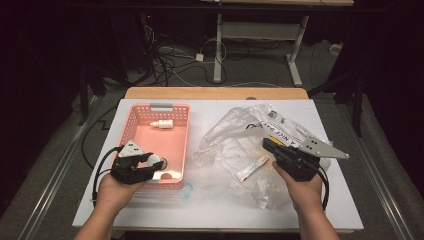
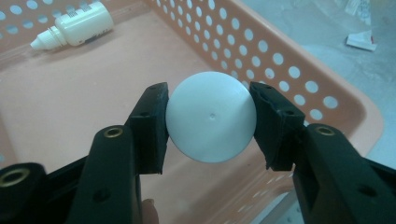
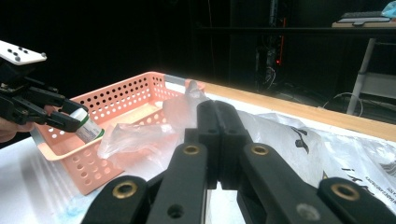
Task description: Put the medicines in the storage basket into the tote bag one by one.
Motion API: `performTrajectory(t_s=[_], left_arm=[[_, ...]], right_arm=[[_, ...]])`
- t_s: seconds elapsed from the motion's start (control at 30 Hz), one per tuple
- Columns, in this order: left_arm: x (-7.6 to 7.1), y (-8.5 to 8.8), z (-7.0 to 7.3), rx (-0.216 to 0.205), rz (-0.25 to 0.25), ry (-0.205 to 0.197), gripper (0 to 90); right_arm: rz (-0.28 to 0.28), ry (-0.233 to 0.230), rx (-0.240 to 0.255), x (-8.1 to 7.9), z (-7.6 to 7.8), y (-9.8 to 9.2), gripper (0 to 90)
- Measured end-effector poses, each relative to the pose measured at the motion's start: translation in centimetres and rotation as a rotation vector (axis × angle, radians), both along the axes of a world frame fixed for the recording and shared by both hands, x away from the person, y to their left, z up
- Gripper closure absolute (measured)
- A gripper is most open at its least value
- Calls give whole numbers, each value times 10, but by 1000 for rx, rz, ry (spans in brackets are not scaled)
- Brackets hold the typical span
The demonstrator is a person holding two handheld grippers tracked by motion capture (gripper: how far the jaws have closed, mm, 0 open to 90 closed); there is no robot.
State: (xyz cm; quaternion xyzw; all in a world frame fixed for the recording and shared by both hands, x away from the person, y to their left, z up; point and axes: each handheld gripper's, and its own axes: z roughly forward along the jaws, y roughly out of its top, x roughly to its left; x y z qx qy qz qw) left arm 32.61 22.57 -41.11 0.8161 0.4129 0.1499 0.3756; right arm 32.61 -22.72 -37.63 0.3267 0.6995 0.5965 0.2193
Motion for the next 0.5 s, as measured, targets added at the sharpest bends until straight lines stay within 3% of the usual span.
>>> performTrajectory(t_s=[0.17,0.5], left_arm=[[-4,1,-1,-48,-5,-22,493],[-14,-8,9,-97,-33,-79,493]], right_arm=[[-3,1,1,-1,0,0,900],[-2,-6,2,-1,1,-2,900]])
